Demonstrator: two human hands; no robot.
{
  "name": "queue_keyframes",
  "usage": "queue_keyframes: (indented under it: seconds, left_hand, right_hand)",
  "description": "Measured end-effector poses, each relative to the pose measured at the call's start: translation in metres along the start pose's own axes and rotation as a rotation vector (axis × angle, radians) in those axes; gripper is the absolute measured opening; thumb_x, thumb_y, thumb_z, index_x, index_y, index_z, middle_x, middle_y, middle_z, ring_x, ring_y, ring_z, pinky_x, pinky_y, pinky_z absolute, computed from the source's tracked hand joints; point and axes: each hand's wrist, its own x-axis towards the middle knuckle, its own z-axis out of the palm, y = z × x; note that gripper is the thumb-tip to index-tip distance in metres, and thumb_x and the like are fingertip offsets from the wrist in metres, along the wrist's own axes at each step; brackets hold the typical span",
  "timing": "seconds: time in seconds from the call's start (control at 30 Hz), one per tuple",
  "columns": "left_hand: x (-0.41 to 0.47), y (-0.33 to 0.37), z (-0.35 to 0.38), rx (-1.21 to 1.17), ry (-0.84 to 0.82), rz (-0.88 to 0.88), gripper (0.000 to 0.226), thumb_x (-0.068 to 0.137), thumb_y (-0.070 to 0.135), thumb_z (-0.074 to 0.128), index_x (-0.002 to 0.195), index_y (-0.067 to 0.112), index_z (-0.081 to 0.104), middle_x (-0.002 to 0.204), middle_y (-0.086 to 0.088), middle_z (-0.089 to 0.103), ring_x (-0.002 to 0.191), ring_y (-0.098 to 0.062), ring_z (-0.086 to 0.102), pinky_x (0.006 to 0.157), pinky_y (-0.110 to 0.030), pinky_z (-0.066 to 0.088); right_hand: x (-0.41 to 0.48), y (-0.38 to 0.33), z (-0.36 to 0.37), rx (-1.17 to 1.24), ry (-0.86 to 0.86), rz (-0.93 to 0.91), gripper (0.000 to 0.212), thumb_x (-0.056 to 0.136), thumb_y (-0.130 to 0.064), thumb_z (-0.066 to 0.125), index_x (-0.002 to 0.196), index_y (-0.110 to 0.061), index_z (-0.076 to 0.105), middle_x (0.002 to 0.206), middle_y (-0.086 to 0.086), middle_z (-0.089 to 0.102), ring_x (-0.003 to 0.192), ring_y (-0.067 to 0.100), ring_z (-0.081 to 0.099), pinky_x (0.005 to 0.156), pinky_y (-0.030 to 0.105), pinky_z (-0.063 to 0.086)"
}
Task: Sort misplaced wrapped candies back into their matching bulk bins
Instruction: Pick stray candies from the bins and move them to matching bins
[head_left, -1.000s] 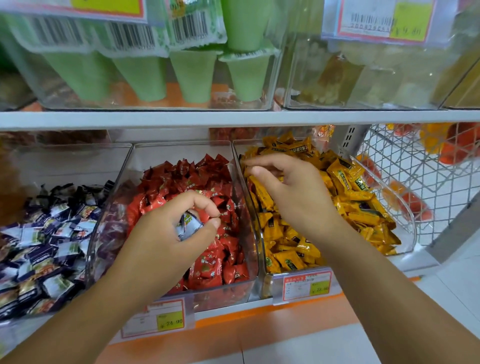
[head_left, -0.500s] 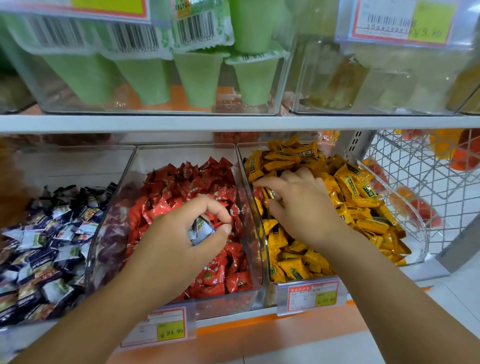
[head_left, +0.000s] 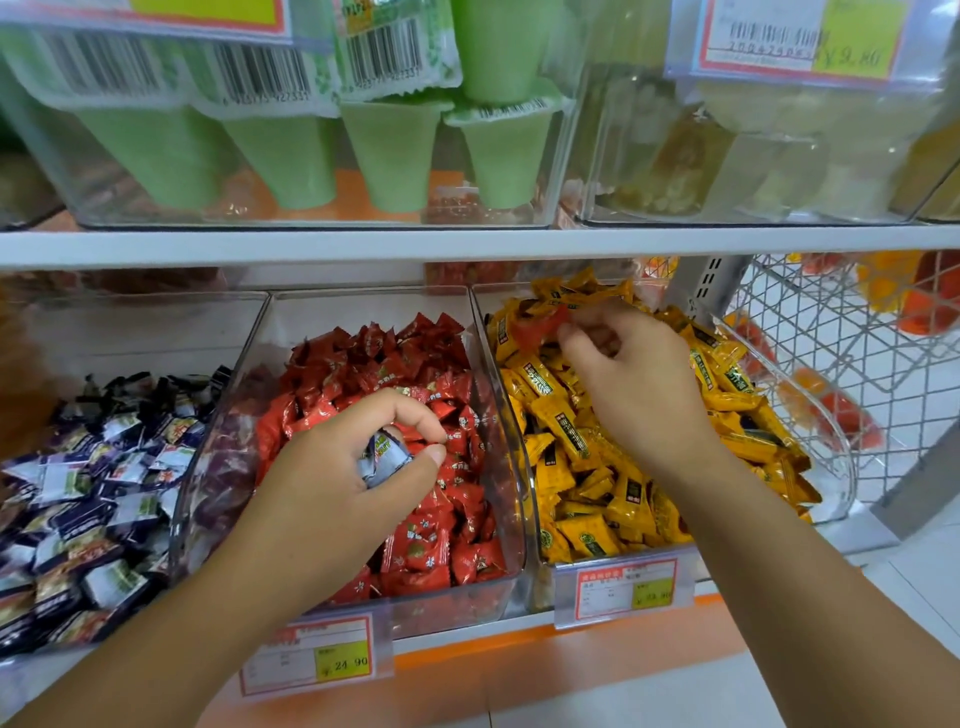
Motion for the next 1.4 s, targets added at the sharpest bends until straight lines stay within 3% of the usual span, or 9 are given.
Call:
queue_keyframes:
  seconds: [0.13,0.27,0.37,0.5,0.7,0.9,1.03,1.2,1.4]
  left_hand:
    - [-0.001,-0.001,-0.002,0.022,0.038,0.003,0.007,0.083,0.032,0.063,0.088,0.037,0.061,0.064,-0.009,0.056,0.042,-0.01,0.037,0.042,-0.025,0.034]
    - [-0.003,0.002,-0.005,0.026,0.08,0.026,0.007,0.084,0.028,0.064,0.085,0.035,0.062,0.061,0.005,0.056,0.043,-0.006,0.042,0.042,-0.013,0.034]
    - [-0.003,0.001,-0.006,0.031,0.08,0.025,0.008,0.084,0.027,0.064,0.084,0.035,0.062,0.057,0.004,0.053,0.042,-0.005,0.041,0.042,-0.013,0.032]
    - [0.0,0.001,-0.004,0.033,0.082,0.012,0.011,0.085,0.025,0.065,0.082,0.035,0.062,0.058,0.0,0.053,0.04,-0.005,0.039,0.039,-0.013,0.031]
    - [0.002,0.003,-0.001,-0.001,0.064,-0.006,0.01,0.085,0.027,0.065,0.084,0.036,0.062,0.054,0.003,0.05,0.038,-0.005,0.034,0.037,-0.014,0.028]
    - [0.001,0.0,-0.003,0.023,0.078,-0.001,0.009,0.085,0.027,0.065,0.085,0.036,0.062,0.059,-0.005,0.053,0.039,-0.005,0.035,0.039,-0.016,0.031]
    - [0.001,0.0,-0.006,0.02,0.089,-0.006,0.01,0.086,0.026,0.065,0.085,0.036,0.063,0.061,-0.01,0.054,0.039,-0.007,0.035,0.04,-0.019,0.032]
    - [-0.001,0.0,-0.007,0.02,0.093,-0.028,0.009,0.084,0.028,0.064,0.087,0.036,0.063,0.058,-0.014,0.049,0.04,-0.01,0.034,0.04,-0.02,0.03]
    - [-0.005,-0.004,-0.011,0.018,0.092,-0.05,0.009,0.083,0.028,0.065,0.088,0.036,0.064,0.049,0.001,0.041,0.042,-0.012,0.034,0.041,-0.021,0.031]
  right_hand:
    - [-0.005,-0.022,0.006,0.195,-0.076,-0.009,0.018,0.093,-0.03,0.06,0.108,-0.027,0.07,0.093,-0.019,0.068,0.085,-0.004,0.06,0.072,0.006,0.043]
    - [-0.003,-0.017,0.015,-0.021,-0.28,-0.071,0.022,0.097,-0.026,0.055,0.113,-0.025,0.069,0.102,-0.02,0.063,0.094,-0.005,0.055,0.077,0.003,0.04]
    - [-0.005,-0.005,0.011,-0.18,-0.398,-0.061,0.018,0.094,-0.021,0.058,0.109,-0.027,0.064,0.098,-0.017,0.062,0.1,0.004,0.051,0.081,0.021,0.042]
    - [-0.012,-0.003,0.004,-0.269,-0.553,-0.08,0.036,0.094,-0.026,0.058,0.129,-0.027,0.05,0.099,-0.018,0.063,0.108,0.006,0.039,0.094,0.029,0.034]
    - [-0.005,0.006,-0.006,-0.499,-0.446,-0.138,0.025,0.097,-0.038,0.05,0.121,-0.037,0.057,0.081,-0.015,0.061,0.108,0.012,0.042,0.099,0.035,0.031]
    - [-0.01,0.003,0.025,-0.737,-0.383,-0.217,0.042,0.089,-0.056,0.056,0.13,-0.046,0.051,0.109,-0.006,0.067,0.117,0.021,0.043,0.086,0.037,0.029]
    - [-0.012,0.001,0.028,-0.799,-0.365,-0.215,0.041,0.09,-0.051,0.056,0.13,-0.04,0.053,0.118,-0.005,0.064,0.121,0.023,0.04,0.091,0.039,0.03]
    - [-0.006,0.001,0.031,-0.855,-0.428,-0.185,0.063,0.089,-0.049,0.056,0.146,-0.038,0.03,0.125,-0.003,0.059,0.125,0.025,0.039,0.098,0.042,0.03]
    - [-0.007,0.005,0.036,-0.826,-0.305,-0.209,0.038,0.09,-0.051,0.055,0.126,-0.039,0.052,0.11,-0.003,0.065,0.113,0.025,0.051,0.09,0.039,0.033]
